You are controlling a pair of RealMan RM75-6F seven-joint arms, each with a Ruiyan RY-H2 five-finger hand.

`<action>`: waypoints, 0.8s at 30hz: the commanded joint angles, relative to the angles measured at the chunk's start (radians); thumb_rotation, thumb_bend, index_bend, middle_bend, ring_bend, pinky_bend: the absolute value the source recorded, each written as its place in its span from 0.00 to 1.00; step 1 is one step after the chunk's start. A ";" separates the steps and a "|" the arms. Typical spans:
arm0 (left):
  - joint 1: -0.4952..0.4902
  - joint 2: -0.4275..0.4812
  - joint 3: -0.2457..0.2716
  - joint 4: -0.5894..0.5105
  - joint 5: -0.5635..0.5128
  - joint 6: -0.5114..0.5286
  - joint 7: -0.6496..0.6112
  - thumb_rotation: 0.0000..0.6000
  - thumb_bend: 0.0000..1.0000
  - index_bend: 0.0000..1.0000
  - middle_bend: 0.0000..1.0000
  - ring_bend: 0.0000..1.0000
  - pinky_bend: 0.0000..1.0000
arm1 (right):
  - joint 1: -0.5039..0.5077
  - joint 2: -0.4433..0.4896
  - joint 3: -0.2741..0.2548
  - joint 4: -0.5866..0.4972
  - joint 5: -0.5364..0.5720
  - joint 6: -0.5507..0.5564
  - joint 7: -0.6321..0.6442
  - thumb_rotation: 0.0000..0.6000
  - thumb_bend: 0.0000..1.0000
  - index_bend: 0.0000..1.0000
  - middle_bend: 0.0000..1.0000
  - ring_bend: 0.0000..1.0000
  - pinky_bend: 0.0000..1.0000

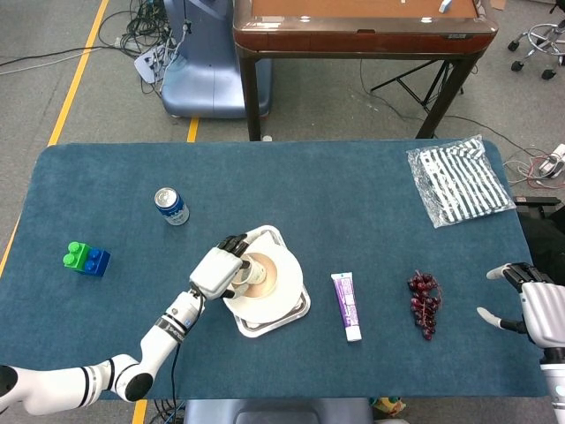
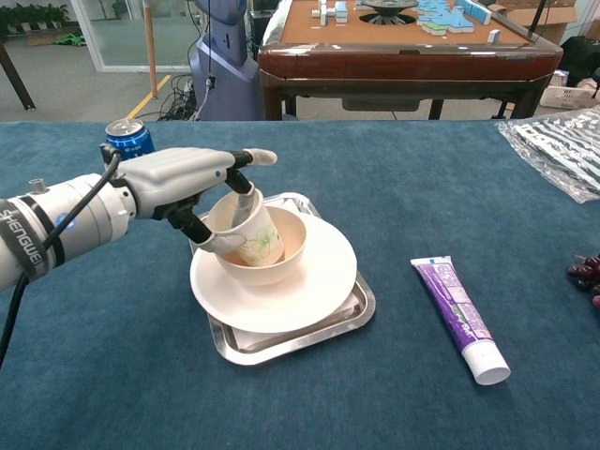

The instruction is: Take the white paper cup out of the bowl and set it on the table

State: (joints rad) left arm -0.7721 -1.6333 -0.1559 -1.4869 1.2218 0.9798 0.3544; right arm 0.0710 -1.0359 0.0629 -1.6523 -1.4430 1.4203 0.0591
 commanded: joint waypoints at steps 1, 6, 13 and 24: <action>0.000 -0.002 0.003 0.004 0.011 0.005 -0.007 1.00 0.33 0.65 0.00 0.00 0.09 | 0.000 0.000 0.000 0.000 0.001 -0.001 0.000 1.00 0.17 0.41 0.38 0.25 0.34; 0.003 -0.003 0.014 0.017 0.038 0.010 -0.032 1.00 0.35 0.66 0.00 0.00 0.10 | 0.001 -0.001 0.000 0.000 0.000 -0.001 -0.002 1.00 0.17 0.41 0.38 0.25 0.34; 0.009 0.031 0.016 -0.036 0.049 0.031 0.003 1.00 0.35 0.66 0.00 0.00 0.10 | -0.001 0.001 0.001 0.000 0.001 0.002 0.002 1.00 0.17 0.41 0.38 0.25 0.34; 0.042 0.183 0.001 -0.251 0.005 0.105 0.151 1.00 0.35 0.66 0.00 0.00 0.10 | 0.002 -0.006 -0.002 0.000 0.000 -0.005 -0.013 1.00 0.17 0.41 0.38 0.25 0.34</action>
State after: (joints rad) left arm -0.7412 -1.4856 -0.1510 -1.7016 1.2424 1.0650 0.4743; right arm 0.0724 -1.0413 0.0615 -1.6528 -1.4428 1.4158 0.0466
